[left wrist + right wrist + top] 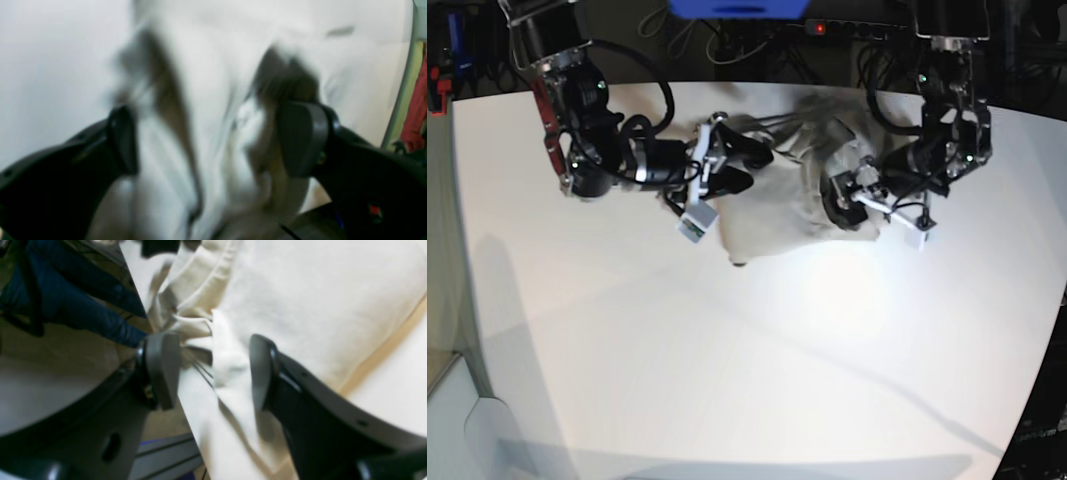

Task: Layout the t-shirt on the table in an organized manner, then fold the t-shirt properly
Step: 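Press and tuck the folded bundle with both grippers, then push the folded bundle with the left gripper to square its edges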

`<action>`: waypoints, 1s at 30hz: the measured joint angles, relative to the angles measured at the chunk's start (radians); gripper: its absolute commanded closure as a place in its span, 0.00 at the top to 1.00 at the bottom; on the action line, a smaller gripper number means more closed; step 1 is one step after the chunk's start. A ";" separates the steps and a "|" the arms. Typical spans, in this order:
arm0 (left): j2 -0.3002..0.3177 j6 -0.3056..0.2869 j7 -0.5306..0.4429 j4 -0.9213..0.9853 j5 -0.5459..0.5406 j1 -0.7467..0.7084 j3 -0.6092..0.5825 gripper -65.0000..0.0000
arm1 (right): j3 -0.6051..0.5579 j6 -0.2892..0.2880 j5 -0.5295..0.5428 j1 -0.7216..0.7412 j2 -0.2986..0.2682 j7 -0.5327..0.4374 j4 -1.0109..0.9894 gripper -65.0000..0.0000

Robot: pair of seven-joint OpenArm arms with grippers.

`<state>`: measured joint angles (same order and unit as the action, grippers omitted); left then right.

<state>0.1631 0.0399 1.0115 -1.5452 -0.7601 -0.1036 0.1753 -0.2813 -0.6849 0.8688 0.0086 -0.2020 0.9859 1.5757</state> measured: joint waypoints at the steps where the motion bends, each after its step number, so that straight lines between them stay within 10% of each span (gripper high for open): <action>1: 0.000 -0.009 -0.009 0.018 -0.004 0.014 -0.012 0.84 | 0.014 0.000 0.001 -0.001 0.000 0.000 0.000 0.47; 11: 0.009 -0.021 -0.133 0.165 -0.021 0.093 -0.185 0.18 | 0.220 0.000 0.006 -0.009 -0.090 0.022 0.002 0.47; 19: 0.052 -0.034 -0.262 0.251 -0.008 0.204 -0.426 0.00 | 0.582 0.000 0.003 -0.025 -0.145 0.156 0.002 0.47; 30: 0.058 -0.030 -0.234 0.297 0.440 0.502 -0.948 0.01 | 0.786 0.000 -0.001 -0.055 -0.186 0.217 0.003 0.47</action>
<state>0.2207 0.0101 0.7773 -1.2480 -0.3202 0.3981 -0.7723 0.5049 -0.6849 0.8680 -0.0467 -0.3882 1.2030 1.5784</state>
